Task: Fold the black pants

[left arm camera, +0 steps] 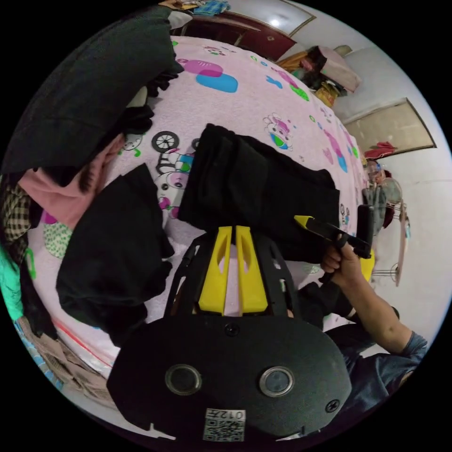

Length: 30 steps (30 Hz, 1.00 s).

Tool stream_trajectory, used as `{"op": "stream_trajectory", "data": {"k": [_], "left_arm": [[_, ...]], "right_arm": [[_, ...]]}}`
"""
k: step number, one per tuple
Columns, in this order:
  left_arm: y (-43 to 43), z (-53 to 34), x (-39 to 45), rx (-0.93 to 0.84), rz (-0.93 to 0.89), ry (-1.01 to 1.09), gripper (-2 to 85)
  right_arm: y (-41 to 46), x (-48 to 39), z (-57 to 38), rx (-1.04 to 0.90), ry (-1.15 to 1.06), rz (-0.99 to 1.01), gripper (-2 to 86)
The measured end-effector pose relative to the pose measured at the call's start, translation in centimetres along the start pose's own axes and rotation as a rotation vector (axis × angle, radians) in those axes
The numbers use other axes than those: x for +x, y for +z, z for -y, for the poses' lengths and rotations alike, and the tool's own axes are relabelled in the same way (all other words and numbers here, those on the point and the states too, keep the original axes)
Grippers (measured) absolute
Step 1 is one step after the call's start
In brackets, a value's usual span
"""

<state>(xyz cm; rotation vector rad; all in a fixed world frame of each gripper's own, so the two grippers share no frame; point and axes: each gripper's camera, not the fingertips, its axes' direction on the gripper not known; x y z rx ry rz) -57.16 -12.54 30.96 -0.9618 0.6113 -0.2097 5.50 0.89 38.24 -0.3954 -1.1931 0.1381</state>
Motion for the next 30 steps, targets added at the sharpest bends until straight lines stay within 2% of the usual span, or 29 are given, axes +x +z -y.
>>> {"op": "stream_trajectory", "data": {"k": [2,5,9,14,17,20,24,27,30], "left_arm": [[-2.3,-1.2,0.0,0.096,0.114,0.004,1.7],[-4.6,-1.4,1.2,0.176,0.117,0.049,1.9],[-4.9,0.2,3.3,0.173,0.126,0.091,3.1],[-2.8,2.2,6.2,0.077,0.244,0.181,3.2],[-2.4,2.4,7.2,0.082,0.270,0.227,1.5],[-4.5,2.1,8.0,0.159,0.208,0.240,0.5],[-6.6,1.5,9.1,0.240,0.238,0.259,0.0],[-2.4,2.1,9.3,0.068,0.360,0.288,0.0],[-0.5,2.0,9.3,0.049,0.382,0.279,0.0]], "right_arm": [[0.2,-0.8,-0.2,-0.012,-0.052,-0.069,-0.9],[0.0,-1.8,-0.6,-0.007,-0.125,-0.147,-0.9],[-2.0,-2.2,-1.9,0.030,-0.172,-0.223,-0.9],[-6.1,-1.4,-3.8,0.103,-0.176,-0.324,-0.8],[-9.4,-0.1,-5.0,0.150,-0.115,-0.358,-0.7],[-13.2,1.8,-6.4,0.193,-0.023,-0.393,0.2],[-19.0,5.2,-7.6,0.231,0.144,-0.383,6.1],[-21.9,8.1,-7.3,0.240,0.246,-0.312,8.3],[-23.6,10.4,-6.0,0.229,0.295,-0.253,9.8]]}}
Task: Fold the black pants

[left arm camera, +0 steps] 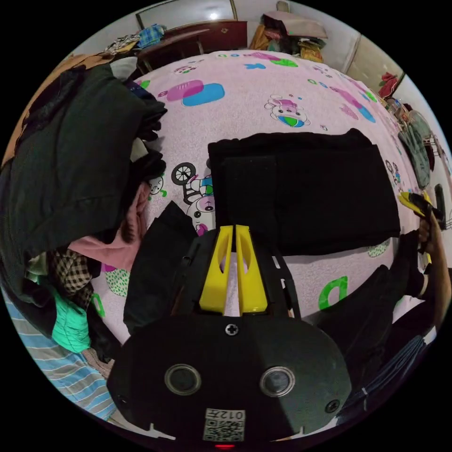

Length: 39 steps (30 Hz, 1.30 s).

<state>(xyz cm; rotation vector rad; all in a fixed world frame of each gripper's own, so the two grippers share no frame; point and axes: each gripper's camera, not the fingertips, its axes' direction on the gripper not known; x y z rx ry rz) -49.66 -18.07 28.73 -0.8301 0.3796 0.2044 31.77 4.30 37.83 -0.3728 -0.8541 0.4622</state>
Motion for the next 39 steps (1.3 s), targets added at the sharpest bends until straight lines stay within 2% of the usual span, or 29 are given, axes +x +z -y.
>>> {"op": "stream_trajectory", "data": {"k": [5,12,16,19,24,27,30,33,37,39], "left_arm": [[0.1,0.7,0.9,0.006,-0.034,0.004,0.1],[0.9,1.9,2.1,0.028,-0.089,-0.036,0.6],[1.0,2.8,3.4,0.041,-0.102,-0.048,0.5],[1.4,4.2,4.9,0.048,-0.190,-0.083,0.3],[2.2,9.3,12.2,0.073,-0.302,-0.060,0.0],[2.5,14.6,20.9,0.135,-0.287,0.015,0.0],[2.7,18.0,26.1,0.152,-0.284,0.064,-0.1],[2.7,22.3,32.8,0.138,-0.212,0.206,0.0],[3.2,24.0,36.5,0.115,-0.114,0.257,0.1],[3.4,24.0,37.0,0.120,-0.123,0.252,0.1]], "right_arm": [[-0.6,2.2,3.5,-0.040,0.002,0.041,10.1],[-2.0,4.4,6.3,-0.100,0.011,0.209,4.2],[-5.4,4.8,6.9,-0.080,-0.013,0.158,2.1],[-8.8,5.8,8.3,-0.055,-0.041,0.121,1.5],[-16.8,9.7,12.1,0.053,-0.027,0.031,1.2],[-22.8,12.5,14.7,0.131,-0.007,-0.049,1.4],[-27.8,14.2,17.1,0.160,-0.025,-0.200,1.6],[-31.2,15.7,18.6,0.166,-0.018,-0.313,1.9],[-34.0,17.4,18.4,0.164,0.005,-0.330,1.6],[-35.3,17.9,17.6,0.186,0.026,-0.288,1.8]]}}
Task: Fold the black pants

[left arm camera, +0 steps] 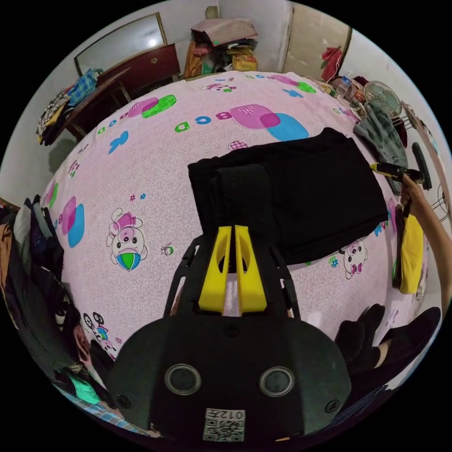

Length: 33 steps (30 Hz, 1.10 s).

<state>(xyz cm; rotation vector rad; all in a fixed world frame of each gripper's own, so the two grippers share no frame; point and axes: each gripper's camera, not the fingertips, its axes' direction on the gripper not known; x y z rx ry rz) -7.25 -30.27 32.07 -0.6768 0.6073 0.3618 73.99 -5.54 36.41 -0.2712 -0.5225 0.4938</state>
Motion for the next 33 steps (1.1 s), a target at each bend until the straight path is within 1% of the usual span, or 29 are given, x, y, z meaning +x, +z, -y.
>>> {"op": "stream_trajectory", "data": {"k": [4,5,7,9,10,14,18,21,23,24,25,26,27,29,30,31,33], "left_arm": [[-0.3,-1.2,-0.1,0.043,-0.086,-0.095,0.2],[-0.7,-1.6,0.3,0.048,-0.076,-0.123,0.2],[-1.2,-2.1,1.2,0.038,0.004,-0.142,0.3],[-1.8,-2.1,2.5,0.043,0.010,-0.128,0.3],[-2.2,-1.9,3.6,0.050,-0.005,-0.110,0.3],[-2.9,0.0,8.6,0.052,0.058,0.013,0.3],[-2.3,3.1,11.9,0.025,0.095,0.090,0.3],[-1.3,5.1,13.1,-0.010,0.104,0.160,0.2],[0.6,6.7,14.3,-0.100,0.151,0.279,0.1],[1.8,7.1,14.5,-0.159,0.183,0.331,0.0],[2.2,7.3,14.5,-0.186,0.193,0.342,0.0],[2.8,7.5,14.1,-0.207,0.183,0.344,0.0],[2.9,7.6,13.8,-0.204,0.169,0.340,0.0],[2.7,8.2,12.4,-0.132,0.137,0.266,-0.1],[2.6,8.4,12.0,-0.106,0.122,0.248,-0.1],[2.6,8.6,11.5,-0.050,0.087,0.230,-0.1],[3.4,8.4,10.8,0.003,0.086,0.200,-0.1]], "right_arm": [[-2.9,2.0,-2.0,-0.003,0.049,0.093,5.0],[-3.4,2.2,-2.4,-0.001,0.053,0.094,5.0],[-5.4,2.5,-3.9,0.035,0.035,0.090,5.4],[-6.2,2.6,-4.6,0.012,0.025,0.081,6.7],[-6.5,2.8,-4.9,-0.014,0.021,0.108,7.3],[-7.4,3.8,-5.9,-0.004,0.054,0.196,8.0],[-8.3,5.6,-5.5,0.023,0.155,0.330,8.9],[-8.3,5.6,-4.4,-0.011,0.195,0.367,8.3],[-8.1,4.9,-4.0,-0.059,0.190,0.343,5.1],[-8.2,4.2,-3.9,-0.091,0.179,0.255,1.5],[-8.5,3.4,-3.9,-0.118,0.175,0.125,0.5],[-8.7,3.0,-3.9,-0.132,0.170,0.069,0.0],[-9.1,2.3,-3.8,-0.147,0.147,0.022,-0.3],[-10.9,1.0,-3.7,-0.070,0.138,0.009,-0.6],[-12.2,0.0,-3.7,0.005,0.131,0.006,-0.7],[-13.1,-1.4,-3.5,0.036,0.106,0.024,-0.7],[-13.5,-3.8,-3.2,0.050,0.070,0.039,-0.8]]}}
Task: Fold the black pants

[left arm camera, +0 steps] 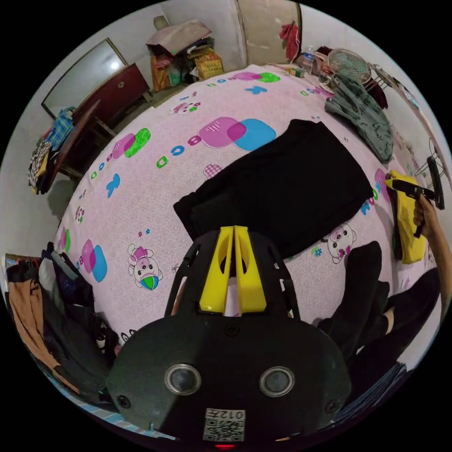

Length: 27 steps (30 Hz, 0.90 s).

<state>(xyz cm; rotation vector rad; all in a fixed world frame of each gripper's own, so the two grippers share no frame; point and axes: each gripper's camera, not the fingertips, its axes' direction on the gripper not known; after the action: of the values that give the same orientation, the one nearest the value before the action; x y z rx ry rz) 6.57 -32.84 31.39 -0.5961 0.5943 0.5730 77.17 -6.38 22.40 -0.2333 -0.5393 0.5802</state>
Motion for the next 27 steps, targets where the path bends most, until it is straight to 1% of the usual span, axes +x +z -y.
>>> {"op": "stream_trajectory", "data": {"k": [5,7,9,11,12,14,16,17,19,20,21,22,24,27], "left_arm": [[0.8,-0.1,-1.9,0.106,-0.080,-0.082,0.0],[1.0,0.5,-2.7,0.130,-0.112,-0.105,0.0],[1.9,1.2,-3.2,0.121,-0.128,-0.128,0.1],[3.1,1.3,-3.2,0.103,-0.135,-0.124,0.1],[3.7,1.3,-3.2,0.092,-0.126,-0.124,0.1],[6.0,0.7,-2.9,0.061,-0.096,-0.110,0.1],[7.2,-0.1,-3.0,0.089,-0.097,-0.117,0.1],[7.5,-0.7,-3.2,0.136,-0.108,-0.142,0.0],[7.8,-1.1,-3.3,0.165,-0.110,-0.149,0.0],[8.1,-1.2,-3.4,0.175,-0.111,-0.151,0.0],[8.3,-1.3,-3.6,0.182,-0.120,-0.156,-0.1],[8.5,-1.4,-3.8,0.184,-0.128,-0.161,-0.1],[8.9,-1.3,-4.3,0.178,-0.155,-0.166,-0.1],[9.4,-0.5,-4.8,0.148,-0.164,-0.122,-0.2]], "right_arm": [[2.2,-7.4,1.1,-0.006,-0.030,0.058,-0.8],[3.8,-10.7,2.8,-0.032,-0.082,-0.052,-0.7],[4.4,-12.1,4.5,-0.023,-0.094,-0.133,-0.5],[4.6,-12.7,6.5,0.025,-0.103,-0.178,0.2],[4.7,-12.8,8.1,0.046,-0.105,-0.203,2.0],[5.3,-12.6,10.9,0.035,-0.100,-0.224,4.2],[6.4,-11.9,14.8,0.023,-0.082,-0.218,6.6],[6.8,-11.8,15.8,0.011,-0.088,-0.203,7.5],[9.4,-12.3,19.4,-0.078,-0.174,-0.174,10.4],[10.1,-12.7,20.1,-0.098,-0.208,-0.193,11.0],[11.6,-13.5,21.2,-0.140,-0.290,-0.238,10.9],[13.2,-14.3,22.1,-0.195,-0.363,-0.278,10.7],[14.9,-15.1,23.1,-0.255,-0.427,-0.346,9.6],[15.6,-15.4,24.8,-0.275,-0.427,-0.317,5.7]]}}
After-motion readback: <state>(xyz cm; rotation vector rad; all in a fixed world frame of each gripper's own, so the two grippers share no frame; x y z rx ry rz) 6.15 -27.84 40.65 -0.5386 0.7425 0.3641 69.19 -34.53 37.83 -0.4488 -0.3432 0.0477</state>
